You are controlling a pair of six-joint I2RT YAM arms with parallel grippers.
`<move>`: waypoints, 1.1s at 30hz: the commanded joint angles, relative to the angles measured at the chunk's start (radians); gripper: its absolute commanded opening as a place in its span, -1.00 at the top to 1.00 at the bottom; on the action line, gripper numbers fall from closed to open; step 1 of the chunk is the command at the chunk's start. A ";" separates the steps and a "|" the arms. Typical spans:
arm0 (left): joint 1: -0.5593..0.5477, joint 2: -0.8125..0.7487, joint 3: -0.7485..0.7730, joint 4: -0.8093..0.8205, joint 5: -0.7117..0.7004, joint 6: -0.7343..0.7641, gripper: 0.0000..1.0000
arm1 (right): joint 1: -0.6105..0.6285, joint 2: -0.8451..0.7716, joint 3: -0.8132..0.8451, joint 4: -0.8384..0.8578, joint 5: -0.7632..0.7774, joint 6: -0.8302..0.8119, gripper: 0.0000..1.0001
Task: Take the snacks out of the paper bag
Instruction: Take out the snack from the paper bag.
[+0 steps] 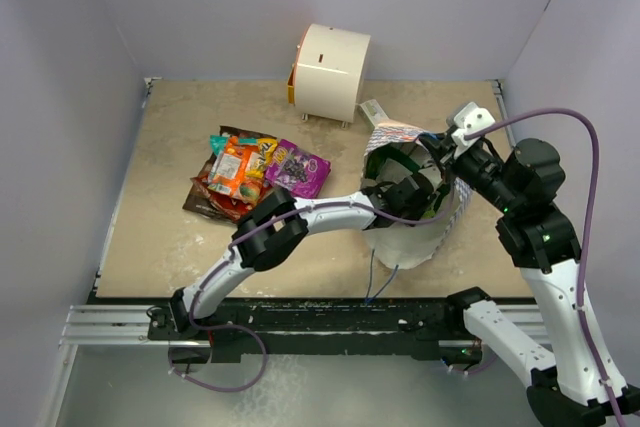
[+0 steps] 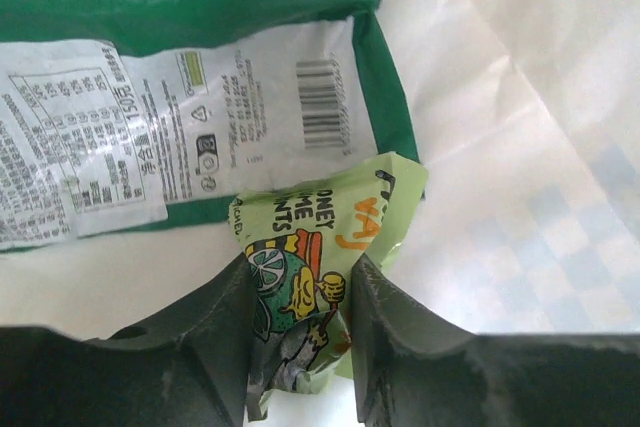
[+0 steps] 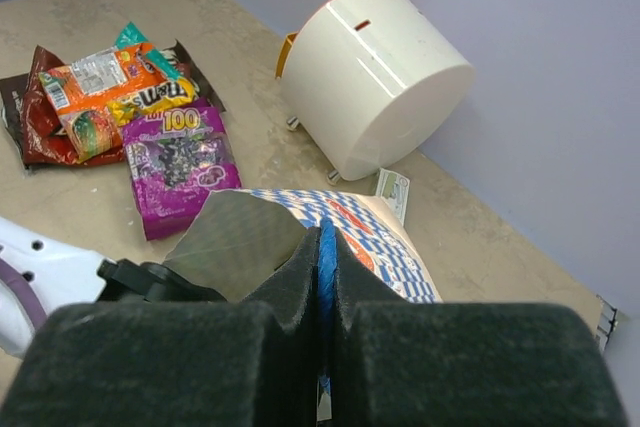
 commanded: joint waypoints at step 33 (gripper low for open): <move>0.079 -1.074 -0.305 -0.609 -0.239 -0.118 0.56 | 0.004 -0.043 -0.071 0.140 0.136 0.068 1.00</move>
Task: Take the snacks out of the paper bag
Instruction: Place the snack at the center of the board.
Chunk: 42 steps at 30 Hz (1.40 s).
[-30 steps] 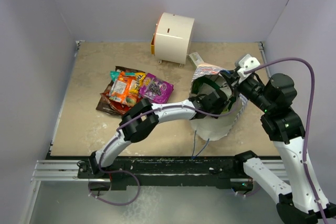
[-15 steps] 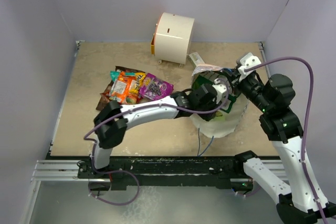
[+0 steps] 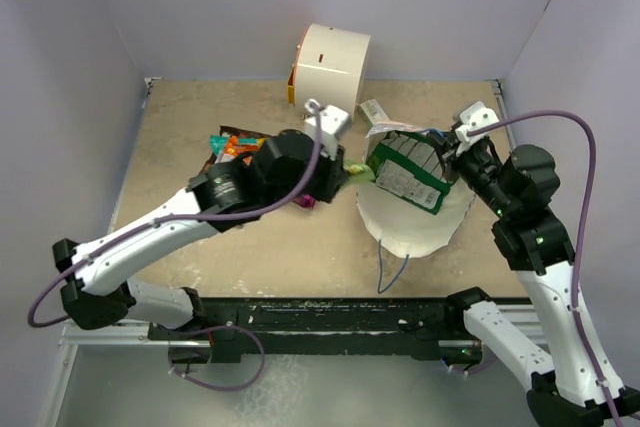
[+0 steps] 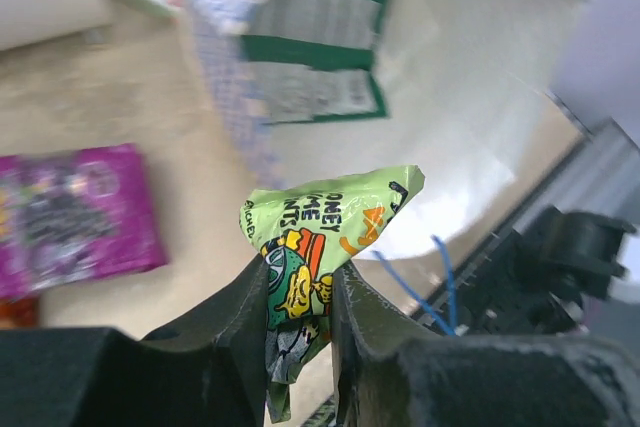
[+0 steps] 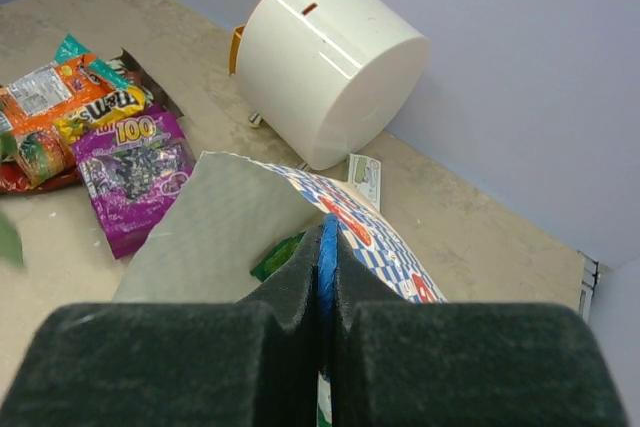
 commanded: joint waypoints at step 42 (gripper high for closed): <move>0.798 0.335 -0.097 0.003 -0.026 -0.046 0.61 | 0.004 -0.043 0.018 0.089 0.013 0.000 1.00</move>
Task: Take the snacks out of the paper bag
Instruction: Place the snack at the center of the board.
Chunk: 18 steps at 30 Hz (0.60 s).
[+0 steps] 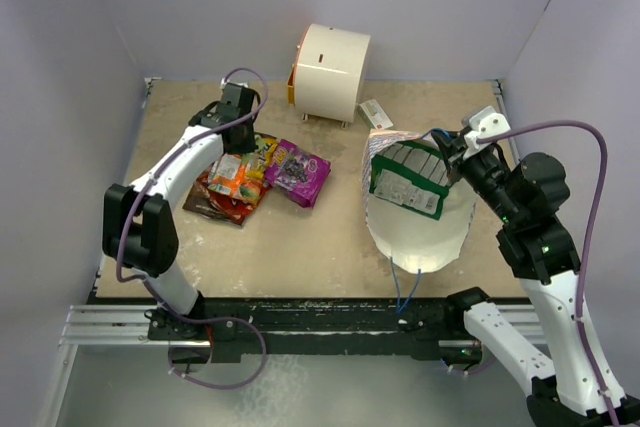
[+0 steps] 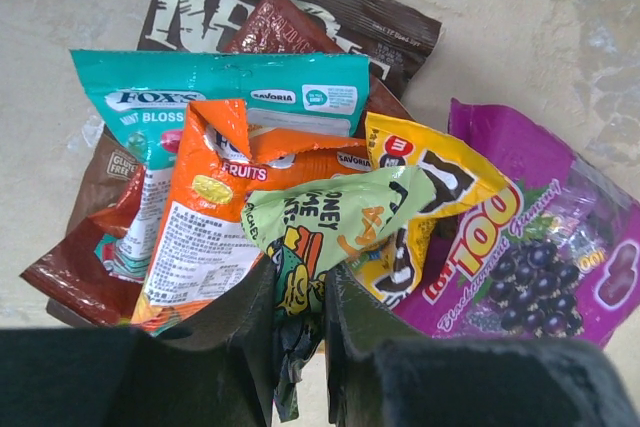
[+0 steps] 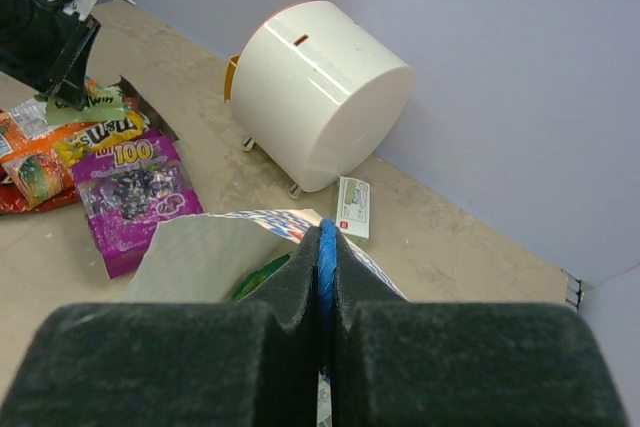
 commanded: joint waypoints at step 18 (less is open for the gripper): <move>0.007 -0.025 0.043 -0.025 -0.037 -0.004 -0.10 | 0.004 0.017 0.029 0.079 0.007 -0.002 1.00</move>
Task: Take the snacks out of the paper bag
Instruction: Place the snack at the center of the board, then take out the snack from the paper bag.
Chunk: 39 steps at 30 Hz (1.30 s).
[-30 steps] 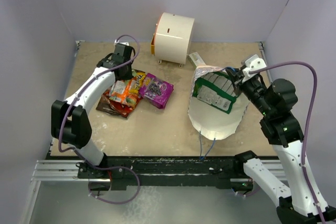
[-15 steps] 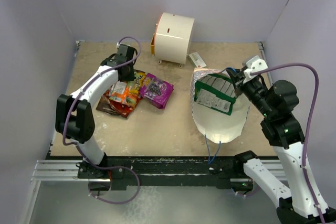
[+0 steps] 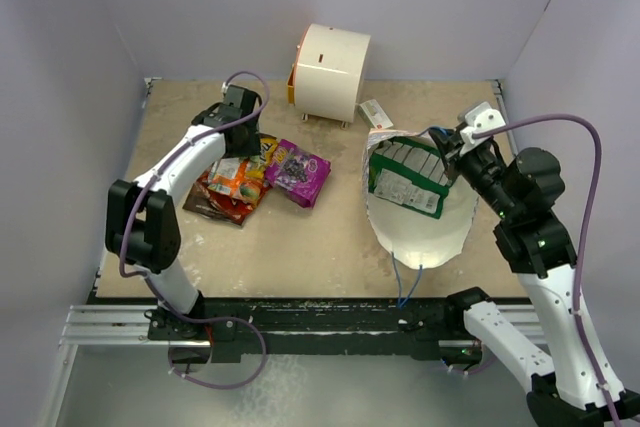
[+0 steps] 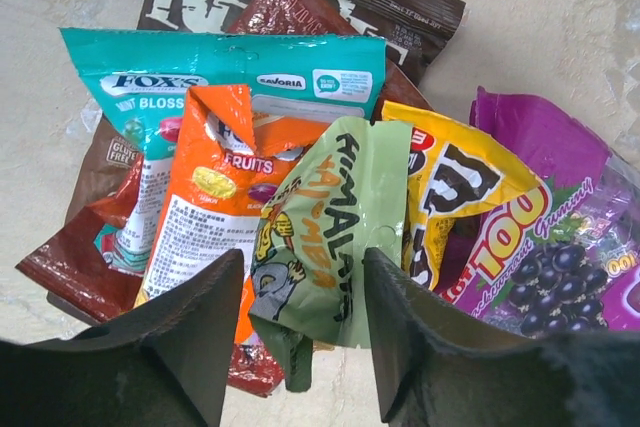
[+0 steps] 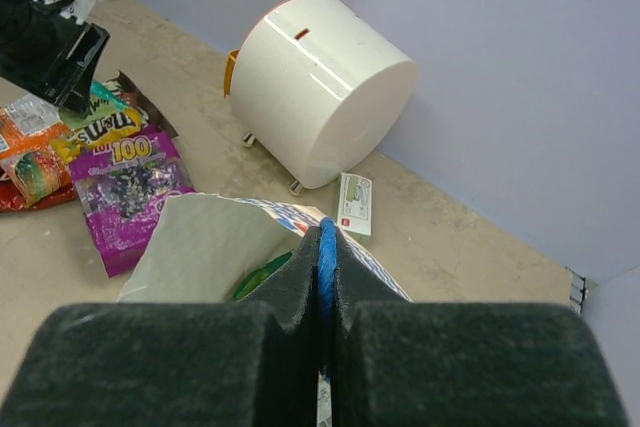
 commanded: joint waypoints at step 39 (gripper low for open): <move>-1.002 -0.087 0.106 0.446 -0.181 0.322 -0.08 | 0.004 0.005 0.060 0.077 -0.089 0.033 1.00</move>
